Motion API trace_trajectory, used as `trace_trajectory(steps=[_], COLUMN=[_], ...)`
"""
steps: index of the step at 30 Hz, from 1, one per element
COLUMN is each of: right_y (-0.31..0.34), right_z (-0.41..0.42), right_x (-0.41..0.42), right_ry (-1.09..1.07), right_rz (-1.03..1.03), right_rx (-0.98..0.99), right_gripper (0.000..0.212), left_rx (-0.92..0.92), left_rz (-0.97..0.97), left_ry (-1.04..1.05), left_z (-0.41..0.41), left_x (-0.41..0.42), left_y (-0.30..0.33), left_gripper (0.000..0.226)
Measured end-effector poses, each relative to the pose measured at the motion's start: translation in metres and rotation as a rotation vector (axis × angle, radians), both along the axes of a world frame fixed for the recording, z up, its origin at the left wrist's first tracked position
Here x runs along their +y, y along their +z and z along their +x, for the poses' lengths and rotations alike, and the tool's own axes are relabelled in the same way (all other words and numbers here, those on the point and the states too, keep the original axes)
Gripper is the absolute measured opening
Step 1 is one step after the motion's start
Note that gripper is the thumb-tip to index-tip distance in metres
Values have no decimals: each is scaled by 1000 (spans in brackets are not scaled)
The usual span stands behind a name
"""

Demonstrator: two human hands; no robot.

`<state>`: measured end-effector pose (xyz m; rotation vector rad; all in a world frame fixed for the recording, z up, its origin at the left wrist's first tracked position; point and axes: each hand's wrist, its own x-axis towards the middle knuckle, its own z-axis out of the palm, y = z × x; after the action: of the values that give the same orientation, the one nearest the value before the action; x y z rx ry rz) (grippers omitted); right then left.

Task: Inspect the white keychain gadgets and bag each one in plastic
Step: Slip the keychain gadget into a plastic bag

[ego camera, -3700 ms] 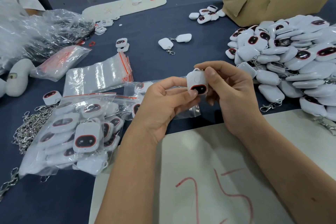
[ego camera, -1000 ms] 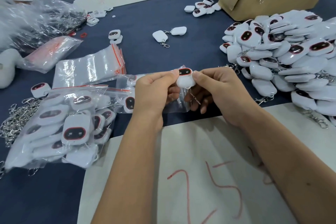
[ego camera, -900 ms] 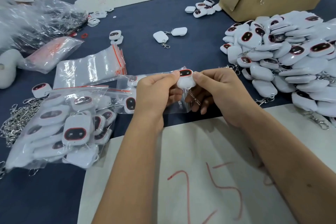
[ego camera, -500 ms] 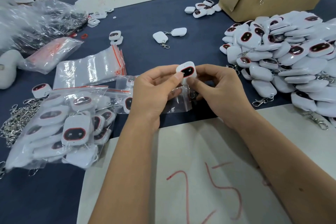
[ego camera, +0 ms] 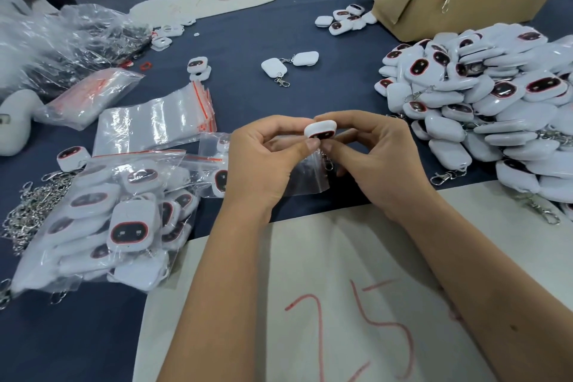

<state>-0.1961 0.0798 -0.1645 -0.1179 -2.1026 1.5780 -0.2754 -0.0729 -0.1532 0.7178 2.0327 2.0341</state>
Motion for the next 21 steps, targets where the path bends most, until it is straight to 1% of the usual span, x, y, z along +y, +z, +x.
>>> trace_trajectory(steps=[5, 8, 10, 12, 15, 19, 21], right_y=[1, 3, 5, 7, 8, 10, 10], right_z=[0, 1, 1, 1, 2, 3, 4], right_x=[-2, -3, -4, -4, -5, -6, -6], right_ry=[20, 27, 15, 14, 33, 41, 33], right_rz=[-50, -31, -55, -87, -127, -156, -160], right_rx=[-39, -74, -91, -110, -137, -161, -169], right_gripper=[22, 22, 23, 24, 24, 22, 22], left_rx=[-55, -147, -230, -275, -261, -192, -200], left_rz=[-37, -48, -35, -25, -49, -140, -137], left_ry=[43, 78, 71, 66, 76, 75, 66], left_z=[1, 4, 6, 7, 7, 6, 6], left_x=[2, 3, 4, 4, 6, 8, 8], left_y=[1, 0, 2, 3, 4, 1, 1], left_gripper=[17, 12, 9, 7, 10, 16, 16])
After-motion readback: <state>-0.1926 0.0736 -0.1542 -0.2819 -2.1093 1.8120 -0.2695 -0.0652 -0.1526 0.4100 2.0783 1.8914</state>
